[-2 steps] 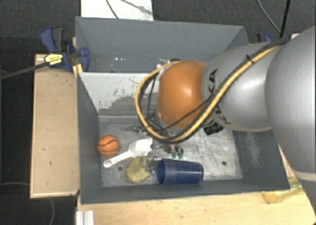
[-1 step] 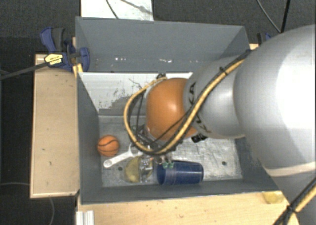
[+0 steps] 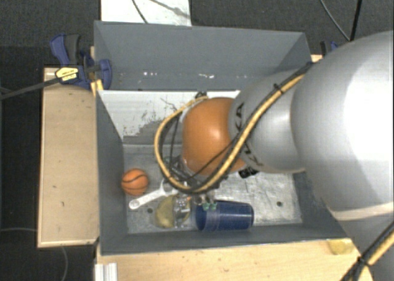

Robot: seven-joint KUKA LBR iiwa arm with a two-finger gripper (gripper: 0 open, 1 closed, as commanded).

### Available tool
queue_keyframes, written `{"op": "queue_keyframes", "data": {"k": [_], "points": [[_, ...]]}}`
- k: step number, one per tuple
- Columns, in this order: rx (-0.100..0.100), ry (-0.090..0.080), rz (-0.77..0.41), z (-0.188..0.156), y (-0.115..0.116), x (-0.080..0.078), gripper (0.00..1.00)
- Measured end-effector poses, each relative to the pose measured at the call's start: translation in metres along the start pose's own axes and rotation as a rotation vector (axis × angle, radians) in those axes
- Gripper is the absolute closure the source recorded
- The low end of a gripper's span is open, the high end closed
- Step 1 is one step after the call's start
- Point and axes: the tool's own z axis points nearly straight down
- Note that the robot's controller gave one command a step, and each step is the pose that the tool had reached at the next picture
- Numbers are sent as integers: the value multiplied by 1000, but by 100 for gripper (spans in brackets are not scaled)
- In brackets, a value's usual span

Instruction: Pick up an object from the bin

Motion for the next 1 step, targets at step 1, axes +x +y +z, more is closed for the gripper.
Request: {"op": "queue_keyframes", "data": {"k": [1], "points": [[0, 0, 0, -1, 0, 0, 100]]}}
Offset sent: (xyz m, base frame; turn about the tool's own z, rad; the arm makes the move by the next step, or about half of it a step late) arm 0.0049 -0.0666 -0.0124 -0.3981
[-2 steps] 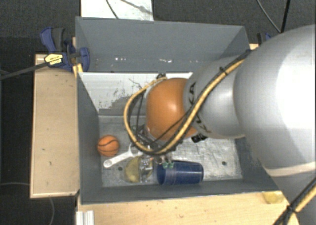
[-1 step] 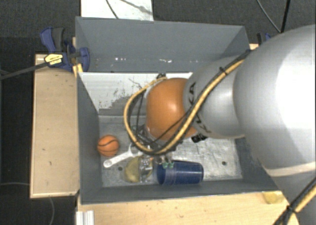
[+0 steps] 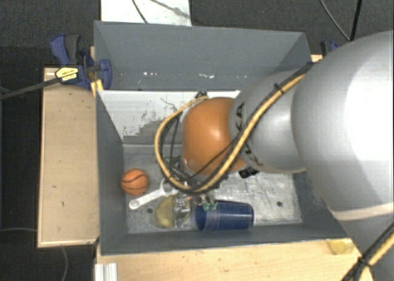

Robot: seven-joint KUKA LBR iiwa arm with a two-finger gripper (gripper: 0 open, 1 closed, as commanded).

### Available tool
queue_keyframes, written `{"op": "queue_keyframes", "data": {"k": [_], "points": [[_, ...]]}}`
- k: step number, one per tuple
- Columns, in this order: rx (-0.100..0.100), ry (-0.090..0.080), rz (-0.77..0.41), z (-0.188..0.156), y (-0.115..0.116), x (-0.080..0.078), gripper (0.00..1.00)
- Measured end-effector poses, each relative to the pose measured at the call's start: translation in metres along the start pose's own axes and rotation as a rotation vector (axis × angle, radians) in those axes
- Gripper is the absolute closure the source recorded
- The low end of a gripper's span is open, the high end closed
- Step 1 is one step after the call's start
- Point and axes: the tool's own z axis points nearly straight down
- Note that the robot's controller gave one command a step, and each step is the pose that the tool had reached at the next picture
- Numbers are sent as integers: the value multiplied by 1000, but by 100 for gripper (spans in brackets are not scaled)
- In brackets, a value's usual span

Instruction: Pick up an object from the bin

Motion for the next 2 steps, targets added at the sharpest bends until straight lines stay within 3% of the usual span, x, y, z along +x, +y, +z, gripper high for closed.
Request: {"op": "queue_keyframes", "data": {"k": [1, 2], "points": [[2, -13, -180, -24, -29, 0, 100], [4, 6, -358, -56, -24, -5, 100]]}}
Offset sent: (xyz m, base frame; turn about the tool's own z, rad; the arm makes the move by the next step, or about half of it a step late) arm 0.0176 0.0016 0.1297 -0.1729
